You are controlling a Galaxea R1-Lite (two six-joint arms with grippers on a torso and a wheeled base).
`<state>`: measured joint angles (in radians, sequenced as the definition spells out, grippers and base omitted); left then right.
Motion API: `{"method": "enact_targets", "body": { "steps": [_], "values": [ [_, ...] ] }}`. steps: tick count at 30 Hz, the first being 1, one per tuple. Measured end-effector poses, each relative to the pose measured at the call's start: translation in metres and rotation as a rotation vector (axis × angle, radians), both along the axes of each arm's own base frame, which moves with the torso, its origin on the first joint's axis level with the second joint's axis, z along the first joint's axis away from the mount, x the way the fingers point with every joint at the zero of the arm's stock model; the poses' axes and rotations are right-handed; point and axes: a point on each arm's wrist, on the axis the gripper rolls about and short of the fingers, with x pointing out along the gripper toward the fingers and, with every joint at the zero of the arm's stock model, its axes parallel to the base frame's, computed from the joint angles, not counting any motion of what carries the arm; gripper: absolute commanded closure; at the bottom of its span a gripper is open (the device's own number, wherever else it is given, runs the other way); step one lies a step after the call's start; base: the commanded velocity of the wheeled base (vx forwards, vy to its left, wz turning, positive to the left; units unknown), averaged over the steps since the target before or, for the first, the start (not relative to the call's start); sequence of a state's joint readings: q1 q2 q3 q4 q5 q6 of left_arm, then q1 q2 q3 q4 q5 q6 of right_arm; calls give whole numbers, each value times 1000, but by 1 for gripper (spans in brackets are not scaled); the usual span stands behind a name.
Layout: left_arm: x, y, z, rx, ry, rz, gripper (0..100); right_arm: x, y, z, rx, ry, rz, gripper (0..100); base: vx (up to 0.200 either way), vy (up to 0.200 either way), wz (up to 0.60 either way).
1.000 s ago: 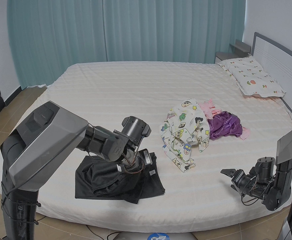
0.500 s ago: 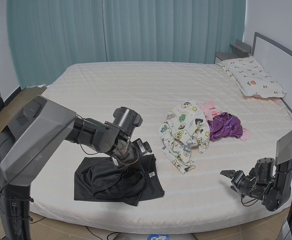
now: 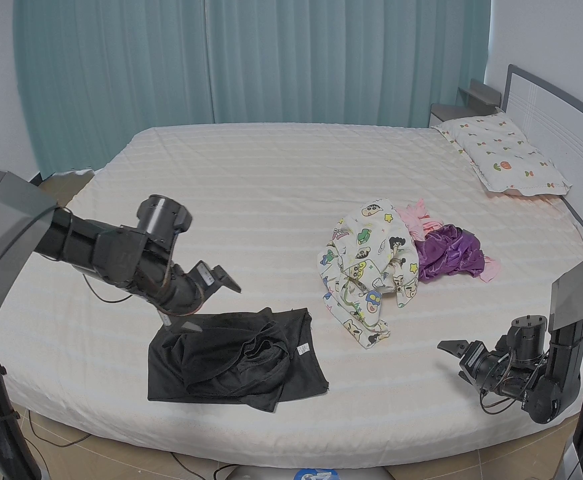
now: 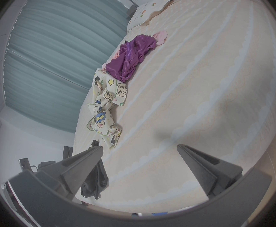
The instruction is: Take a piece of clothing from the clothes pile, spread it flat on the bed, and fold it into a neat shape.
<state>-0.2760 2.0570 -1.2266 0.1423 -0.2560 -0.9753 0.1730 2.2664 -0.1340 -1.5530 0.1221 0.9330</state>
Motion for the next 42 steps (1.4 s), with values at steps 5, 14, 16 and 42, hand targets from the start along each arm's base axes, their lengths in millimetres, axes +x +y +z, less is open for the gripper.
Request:
{"method": "enact_targets", "body": {
  "steps": [5, 14, 16, 42],
  "values": [
    [-11, 38, -12, -70, 74, 49, 0, 2, 12, 3, -28, -34, 64, 0, 0, 160, 0],
    [-22, 69, -23, -142, 24, 101, 0, 16, 44, 14, -53, -141, 194, 0, 0, 200, 0],
    [-24, 74, -25, -146, 21, 115, 0, 20, 54, 16, -50, -150, 223, 0, 0, 200, 0],
    [-16, 130, -37, -180, 11, 254, 0, 50, 176, 40, -33, -150, 513, 0, 0, 185, 0]
  ]
}}
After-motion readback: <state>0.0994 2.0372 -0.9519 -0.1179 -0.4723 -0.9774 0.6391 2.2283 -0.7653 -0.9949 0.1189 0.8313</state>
